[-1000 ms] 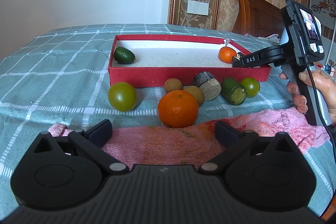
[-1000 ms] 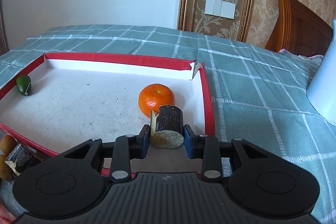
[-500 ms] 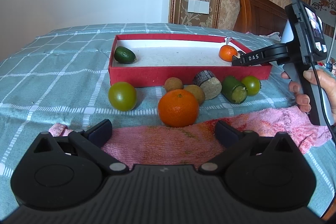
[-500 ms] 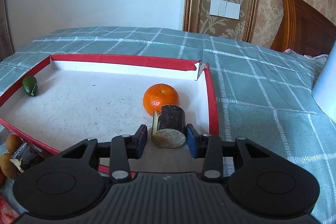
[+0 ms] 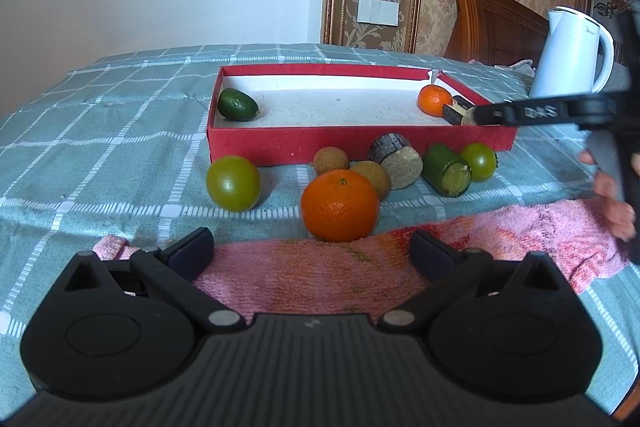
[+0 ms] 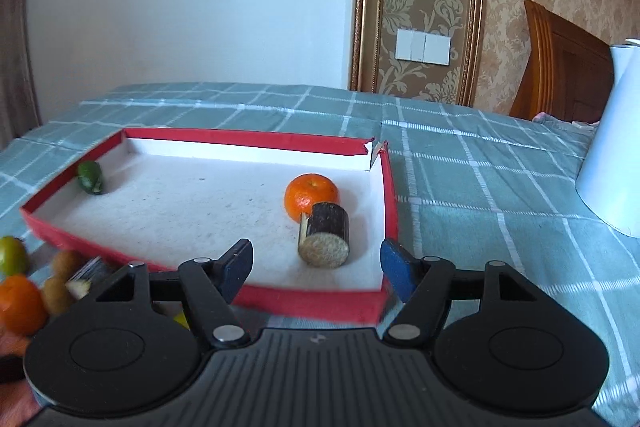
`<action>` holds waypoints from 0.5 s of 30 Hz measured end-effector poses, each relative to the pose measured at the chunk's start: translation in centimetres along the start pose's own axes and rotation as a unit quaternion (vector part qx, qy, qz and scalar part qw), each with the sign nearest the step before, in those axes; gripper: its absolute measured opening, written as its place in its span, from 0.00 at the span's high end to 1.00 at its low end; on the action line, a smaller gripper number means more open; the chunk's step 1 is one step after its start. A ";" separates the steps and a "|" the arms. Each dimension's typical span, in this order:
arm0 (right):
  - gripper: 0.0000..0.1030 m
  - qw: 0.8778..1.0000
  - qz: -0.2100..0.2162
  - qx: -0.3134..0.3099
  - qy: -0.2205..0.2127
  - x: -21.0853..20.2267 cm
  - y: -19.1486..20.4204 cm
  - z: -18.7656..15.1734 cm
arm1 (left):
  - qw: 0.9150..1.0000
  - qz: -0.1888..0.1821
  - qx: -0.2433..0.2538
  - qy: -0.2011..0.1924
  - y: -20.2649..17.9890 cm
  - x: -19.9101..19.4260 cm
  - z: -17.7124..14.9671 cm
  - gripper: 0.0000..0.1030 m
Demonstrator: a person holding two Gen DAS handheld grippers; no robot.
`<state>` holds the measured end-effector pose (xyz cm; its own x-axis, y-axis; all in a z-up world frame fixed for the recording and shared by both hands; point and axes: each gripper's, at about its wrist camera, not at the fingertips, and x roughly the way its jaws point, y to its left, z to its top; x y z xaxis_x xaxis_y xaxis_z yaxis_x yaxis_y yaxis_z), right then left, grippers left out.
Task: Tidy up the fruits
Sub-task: 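Withdraw the right tool from the box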
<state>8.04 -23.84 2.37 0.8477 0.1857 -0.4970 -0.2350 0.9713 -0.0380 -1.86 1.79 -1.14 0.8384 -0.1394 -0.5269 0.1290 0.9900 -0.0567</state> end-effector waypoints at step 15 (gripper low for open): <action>0.22 0.996 -0.024 0.057 0.063 -1.3 -3.0 -3.6 | 1.000 0.000 0.001 0.000 -0.1 -0.1 0.0 0.00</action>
<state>5.96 -27.55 0.05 0.7883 0.1253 -0.6024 -0.1345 0.9905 0.0300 -1.94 1.71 -1.10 0.8386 -0.1391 -0.5267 0.1294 0.9900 -0.0555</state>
